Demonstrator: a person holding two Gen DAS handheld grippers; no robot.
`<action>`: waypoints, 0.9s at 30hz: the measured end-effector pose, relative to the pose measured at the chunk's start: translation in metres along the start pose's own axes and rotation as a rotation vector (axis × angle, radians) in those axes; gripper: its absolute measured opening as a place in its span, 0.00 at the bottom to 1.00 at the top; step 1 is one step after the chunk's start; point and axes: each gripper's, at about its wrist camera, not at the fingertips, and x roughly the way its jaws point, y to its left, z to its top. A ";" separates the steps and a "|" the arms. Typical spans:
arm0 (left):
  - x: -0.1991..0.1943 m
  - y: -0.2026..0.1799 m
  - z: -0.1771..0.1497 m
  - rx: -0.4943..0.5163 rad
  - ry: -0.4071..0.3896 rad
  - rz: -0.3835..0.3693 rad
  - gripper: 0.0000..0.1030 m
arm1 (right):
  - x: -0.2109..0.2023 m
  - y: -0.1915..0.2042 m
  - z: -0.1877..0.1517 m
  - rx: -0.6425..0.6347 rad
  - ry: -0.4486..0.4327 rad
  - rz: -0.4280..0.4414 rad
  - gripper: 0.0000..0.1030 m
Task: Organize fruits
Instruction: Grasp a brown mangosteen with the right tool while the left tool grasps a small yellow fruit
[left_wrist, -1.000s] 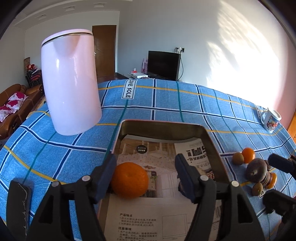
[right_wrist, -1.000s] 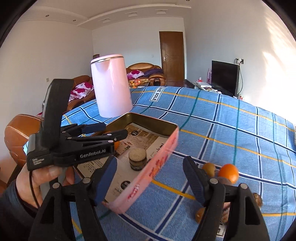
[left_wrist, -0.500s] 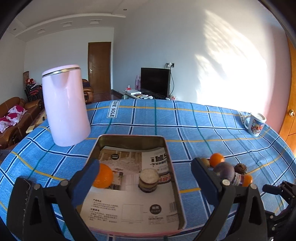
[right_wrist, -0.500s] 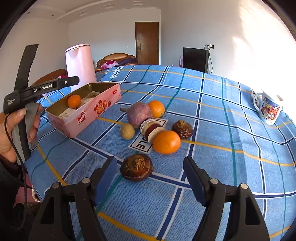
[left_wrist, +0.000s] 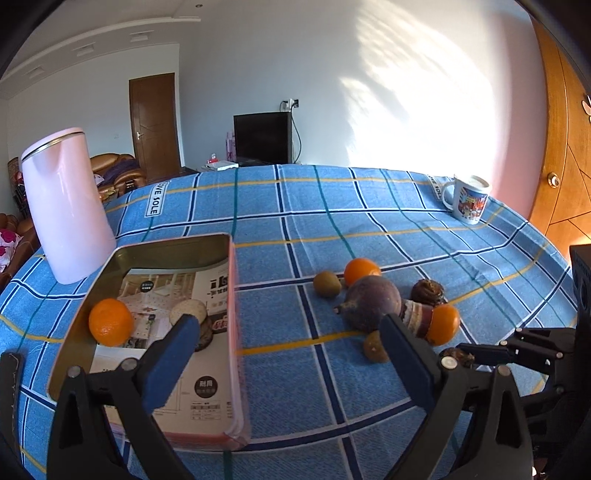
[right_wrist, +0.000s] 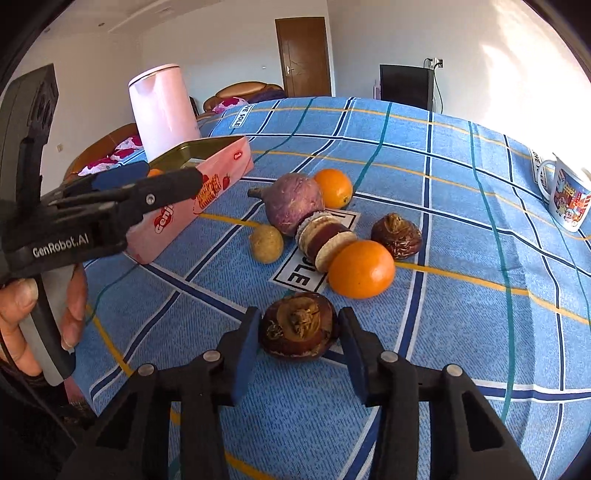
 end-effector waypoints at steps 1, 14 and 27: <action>0.000 -0.002 0.000 0.003 0.001 -0.001 0.95 | -0.002 -0.001 0.000 0.004 -0.008 -0.003 0.43; 0.028 -0.043 -0.004 0.078 0.138 -0.130 0.59 | -0.016 -0.035 0.018 0.080 -0.152 -0.194 0.43; 0.057 -0.050 -0.004 0.051 0.272 -0.184 0.29 | -0.023 -0.031 0.012 0.076 -0.203 -0.141 0.43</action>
